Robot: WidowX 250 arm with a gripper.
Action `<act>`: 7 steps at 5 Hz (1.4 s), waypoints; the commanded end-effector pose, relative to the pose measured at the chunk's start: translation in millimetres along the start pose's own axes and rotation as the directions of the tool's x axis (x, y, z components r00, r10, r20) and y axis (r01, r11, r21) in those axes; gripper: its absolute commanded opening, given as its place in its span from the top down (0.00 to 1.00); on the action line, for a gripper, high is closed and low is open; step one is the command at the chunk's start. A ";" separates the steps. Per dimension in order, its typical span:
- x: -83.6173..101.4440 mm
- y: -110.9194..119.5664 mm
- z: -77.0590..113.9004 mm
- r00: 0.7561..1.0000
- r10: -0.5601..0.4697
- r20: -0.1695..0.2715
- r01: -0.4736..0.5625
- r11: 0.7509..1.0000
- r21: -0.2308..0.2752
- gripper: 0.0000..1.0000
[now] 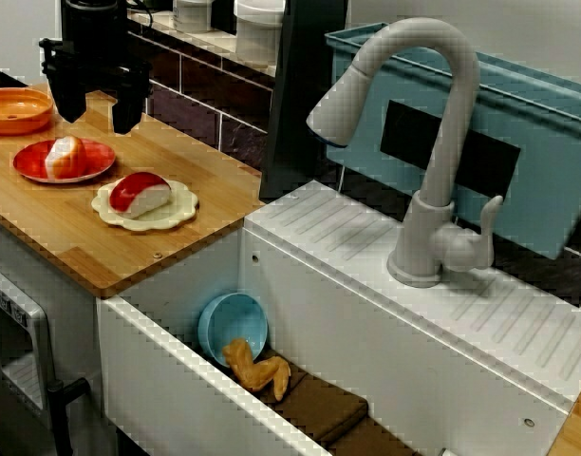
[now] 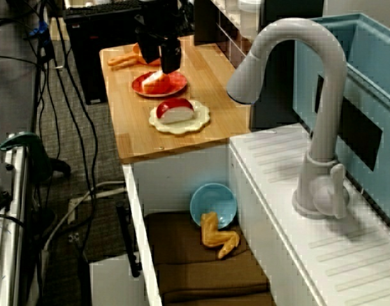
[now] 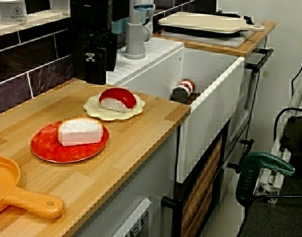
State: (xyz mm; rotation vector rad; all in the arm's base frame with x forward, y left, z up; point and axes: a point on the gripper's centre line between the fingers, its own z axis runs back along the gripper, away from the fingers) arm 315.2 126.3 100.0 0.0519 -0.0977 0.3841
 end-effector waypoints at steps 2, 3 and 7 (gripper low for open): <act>-0.9 -1.8 27.3 0.931 -0.351 0.102 0.355 0.935 -0.016 0.00; -4.6 -10.0 21.9 0.938 -0.332 0.100 0.335 0.942 -0.011 0.00; -20.1 -23.7 -4.0 0.977 -0.201 0.068 0.202 0.979 -0.010 0.00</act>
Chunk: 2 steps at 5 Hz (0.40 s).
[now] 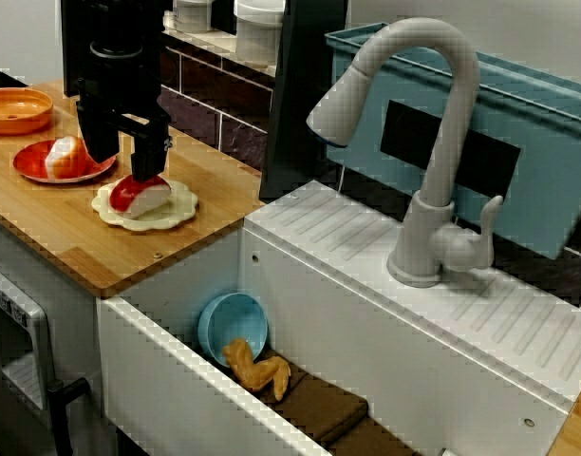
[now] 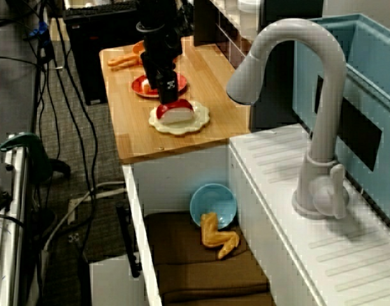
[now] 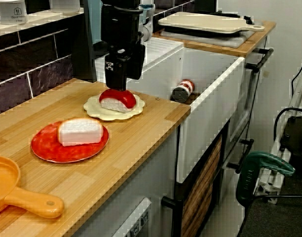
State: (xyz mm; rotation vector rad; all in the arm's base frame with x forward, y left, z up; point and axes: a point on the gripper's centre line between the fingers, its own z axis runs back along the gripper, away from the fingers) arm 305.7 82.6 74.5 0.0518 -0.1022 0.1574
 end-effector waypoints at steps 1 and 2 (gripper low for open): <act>7.2 16.7 14.7 0.998 0.028 0.054 -0.028 1.000 -0.002 0.00; 9.9 17.9 9.7 0.998 0.035 0.042 -0.035 0.999 -0.003 0.00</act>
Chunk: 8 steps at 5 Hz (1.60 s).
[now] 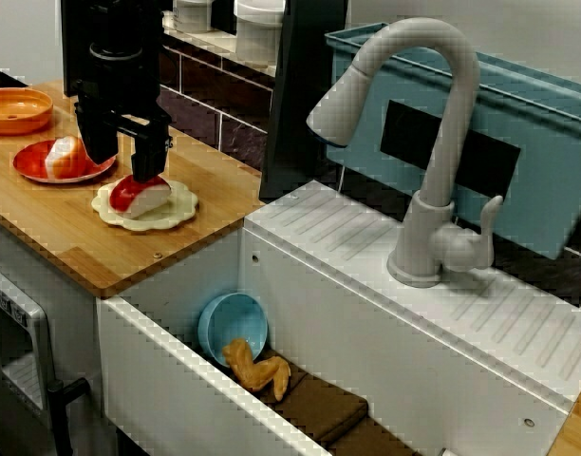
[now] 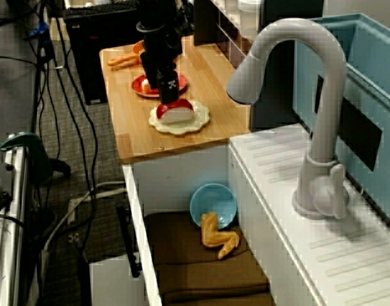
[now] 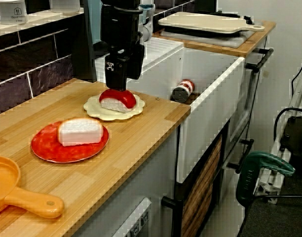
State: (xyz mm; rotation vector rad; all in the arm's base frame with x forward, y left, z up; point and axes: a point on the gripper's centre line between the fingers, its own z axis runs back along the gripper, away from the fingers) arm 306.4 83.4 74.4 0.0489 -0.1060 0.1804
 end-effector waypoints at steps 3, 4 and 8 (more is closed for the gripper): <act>25.1 25.2 -5.3 0.996 0.089 0.028 -0.089 0.996 -0.003 0.00; 24.0 27.0 -4.7 0.994 0.108 0.016 -0.108 0.994 -0.020 0.00; 18.6 19.9 2.2 0.997 0.077 0.004 -0.077 0.997 -0.027 0.00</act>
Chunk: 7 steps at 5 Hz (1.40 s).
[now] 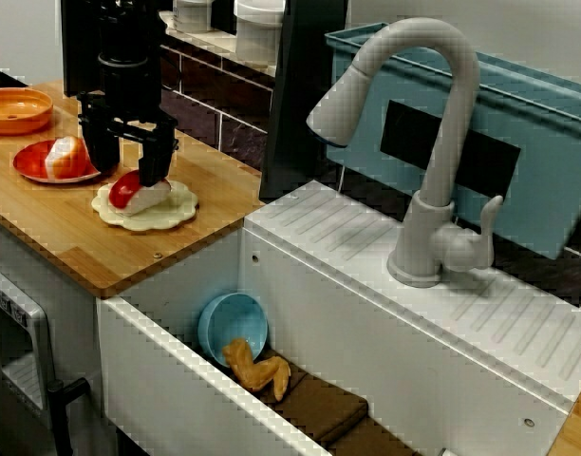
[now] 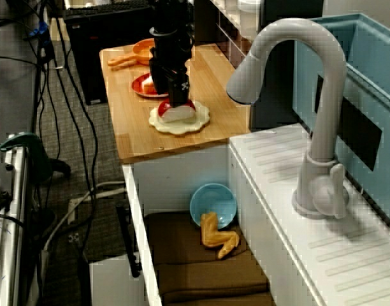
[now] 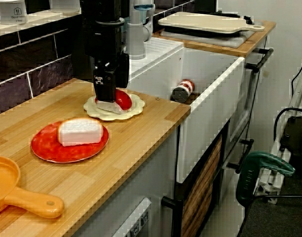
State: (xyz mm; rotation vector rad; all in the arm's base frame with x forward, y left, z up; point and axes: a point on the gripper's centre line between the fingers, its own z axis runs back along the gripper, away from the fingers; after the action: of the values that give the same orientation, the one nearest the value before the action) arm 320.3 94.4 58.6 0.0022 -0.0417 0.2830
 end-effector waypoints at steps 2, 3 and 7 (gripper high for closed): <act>4.6 5.4 12.4 0.998 -0.011 0.066 0.011 1.000 0.005 0.00; 3.5 3.9 8.6 0.998 -0.013 0.067 0.012 1.000 0.015 0.00; 9.4 19.8 -6.1 0.999 0.024 0.047 -0.025 0.999 0.019 0.00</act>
State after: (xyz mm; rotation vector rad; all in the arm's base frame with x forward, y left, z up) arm 323.4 100.9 36.3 0.0248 -0.0341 0.3173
